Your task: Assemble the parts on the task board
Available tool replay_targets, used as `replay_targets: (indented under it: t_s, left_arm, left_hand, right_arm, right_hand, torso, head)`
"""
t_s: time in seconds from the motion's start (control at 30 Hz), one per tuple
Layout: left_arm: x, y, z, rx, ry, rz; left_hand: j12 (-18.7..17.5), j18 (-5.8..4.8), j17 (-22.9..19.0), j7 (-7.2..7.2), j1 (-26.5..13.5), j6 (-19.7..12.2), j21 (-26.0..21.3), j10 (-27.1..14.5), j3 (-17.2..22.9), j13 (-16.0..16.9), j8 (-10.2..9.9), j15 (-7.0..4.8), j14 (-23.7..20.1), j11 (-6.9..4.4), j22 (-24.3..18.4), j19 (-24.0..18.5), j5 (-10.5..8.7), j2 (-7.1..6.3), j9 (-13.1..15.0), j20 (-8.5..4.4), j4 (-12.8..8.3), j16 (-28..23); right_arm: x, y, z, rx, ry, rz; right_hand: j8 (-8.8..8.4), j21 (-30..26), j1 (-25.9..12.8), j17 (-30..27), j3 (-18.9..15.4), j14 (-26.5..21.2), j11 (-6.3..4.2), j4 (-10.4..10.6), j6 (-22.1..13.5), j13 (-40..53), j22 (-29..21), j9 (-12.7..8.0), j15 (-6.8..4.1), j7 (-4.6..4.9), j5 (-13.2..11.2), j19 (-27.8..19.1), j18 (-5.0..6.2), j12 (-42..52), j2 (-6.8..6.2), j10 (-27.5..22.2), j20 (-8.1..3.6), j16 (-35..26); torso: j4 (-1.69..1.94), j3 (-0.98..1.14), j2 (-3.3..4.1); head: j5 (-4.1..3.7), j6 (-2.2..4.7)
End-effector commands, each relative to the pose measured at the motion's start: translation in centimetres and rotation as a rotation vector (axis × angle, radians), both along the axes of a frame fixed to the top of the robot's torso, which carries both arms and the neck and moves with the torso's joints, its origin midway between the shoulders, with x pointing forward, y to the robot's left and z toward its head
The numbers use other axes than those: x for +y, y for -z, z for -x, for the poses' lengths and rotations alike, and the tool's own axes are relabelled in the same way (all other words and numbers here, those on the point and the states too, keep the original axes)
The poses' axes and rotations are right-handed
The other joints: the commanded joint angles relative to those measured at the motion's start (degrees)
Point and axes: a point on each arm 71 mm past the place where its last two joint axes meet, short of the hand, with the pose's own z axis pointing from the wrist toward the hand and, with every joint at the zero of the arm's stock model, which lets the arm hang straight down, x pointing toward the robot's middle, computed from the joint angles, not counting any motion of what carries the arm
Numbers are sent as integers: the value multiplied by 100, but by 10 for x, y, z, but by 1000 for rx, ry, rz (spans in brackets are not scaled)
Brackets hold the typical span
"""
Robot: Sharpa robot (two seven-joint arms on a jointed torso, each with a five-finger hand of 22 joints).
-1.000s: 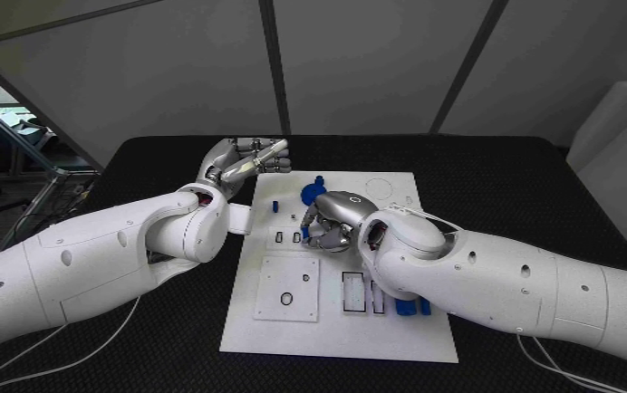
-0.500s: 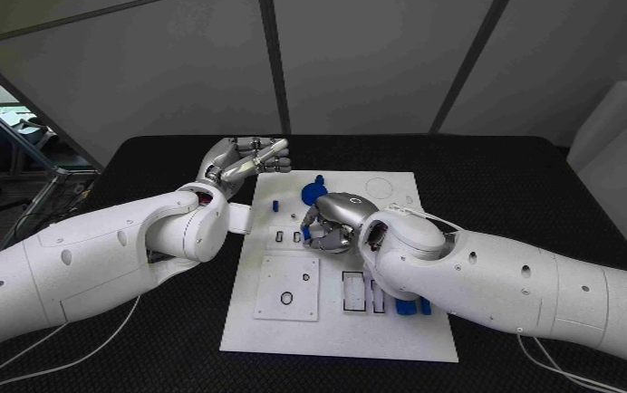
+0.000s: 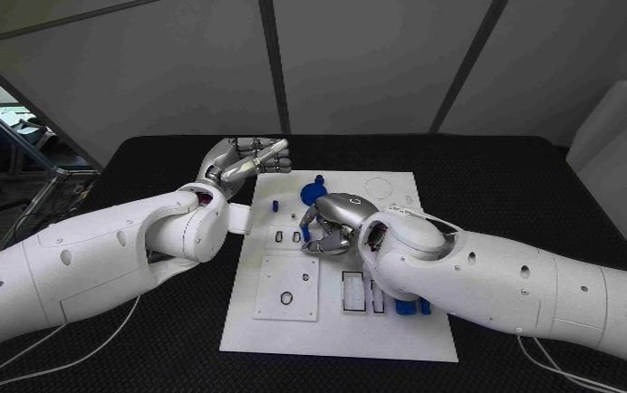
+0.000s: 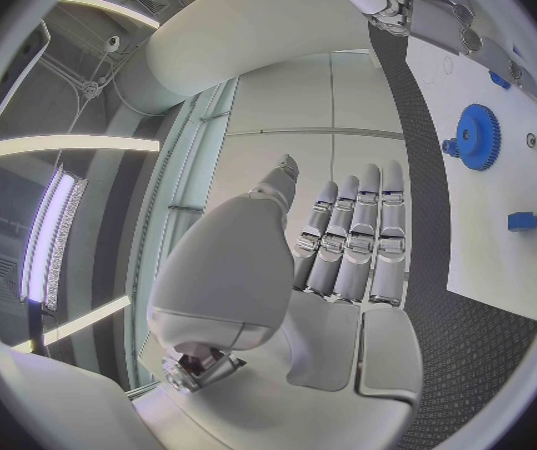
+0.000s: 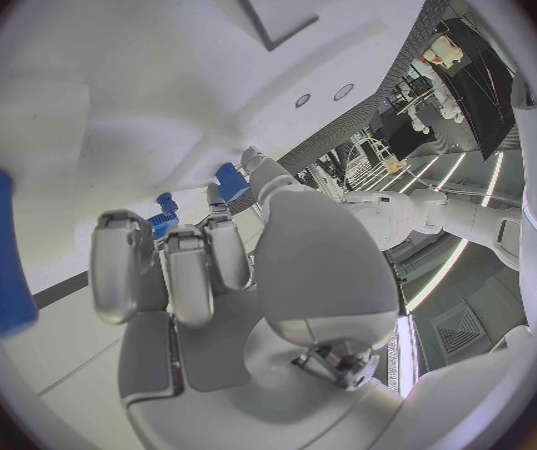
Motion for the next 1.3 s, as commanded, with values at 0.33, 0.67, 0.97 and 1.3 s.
replay_targets:
  t_s: [0.33, 0.67, 0.97, 1.3]
  left_arm:
    - [0, 1, 0, 15, 28, -41]
    - [8, 16, 2, 159, 81, -380]
    - [-4, 27, 12, 339, 262, -798]
    - [-32, 26, 2, 391, 328, -1099]
  left_hand:
    - [98, -130, 281, -106, -84, 274, 396, 342, -36, 59, 68, -216, 734, -174, 181, 378, 3, 83, 35, -159, -83, 413]
    - [948, -170, 3619, -645, -304, 871, 2141, 1719, -84, 834, 503, -837, 2027, -776, 1333, 1379, 0, 71, 358, -801, 102, 4509]
    - [5289, -617, 6999, -850, -1153, 366, 4842, 1677, -697, 4875, 1924, -1016, 2607, -1029, 4784, 2522, 5, 158, 1484, -1012, 882, 7542]
    - [6880, -817, 7376, -975, -1237, -128, 5603, 1934, -1318, 6574, 2958, -1128, 2718, -1091, 6025, 3048, -13, 275, 2422, -1084, 1087, 7810]
  right_arm:
    - [-13, -20, 9, -108, -59, -236]
    - [-63, -51, 5, 69, -90, -375]
    - [-115, -81, -12, 65, 26, -419]
    - [-138, -84, -27, 55, 119, -397]
  right_hand:
    - [81, -79, 189, 1496, -270, 603, 21, 140, -118, 462, 180, 37, 54, 18, 126, -55, 34, -12, 48, -30, 55, 26]
    - [301, -234, 357, 1248, -271, 539, -83, 65, 246, 409, -73, 115, -39, -92, 330, -217, 90, -53, 207, -46, -26, -89]
    - [315, -289, 344, 1157, -289, 515, -99, 70, 277, 364, -161, 114, -58, -105, 428, -271, 108, -97, 229, -75, -47, -136]
    - [327, -370, 305, 1048, -325, 487, -112, 93, 304, 299, -291, 114, -71, -120, 482, -351, 135, -161, 225, -121, -61, -193]
  torso:
    - [-4, 3, -35]
    - [14, 9, -174]
    - [-4, 33, -286]
    - [26, 54, -355]
  head:
    - [-4, 42]
    - [33, 1]
    - [90, -69]
    - [127, -142]
